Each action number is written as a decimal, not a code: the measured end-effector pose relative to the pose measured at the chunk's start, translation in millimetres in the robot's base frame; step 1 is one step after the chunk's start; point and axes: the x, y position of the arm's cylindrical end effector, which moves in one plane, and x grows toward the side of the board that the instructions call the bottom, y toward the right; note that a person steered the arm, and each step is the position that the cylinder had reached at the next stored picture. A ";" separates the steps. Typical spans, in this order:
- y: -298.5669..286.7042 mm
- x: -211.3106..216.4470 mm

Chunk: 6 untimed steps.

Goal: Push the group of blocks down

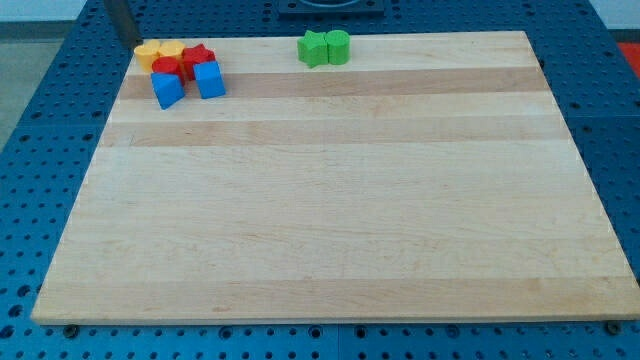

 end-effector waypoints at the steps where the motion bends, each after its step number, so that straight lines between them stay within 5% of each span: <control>1: 0.0 6.7; 6: 45.6 34.4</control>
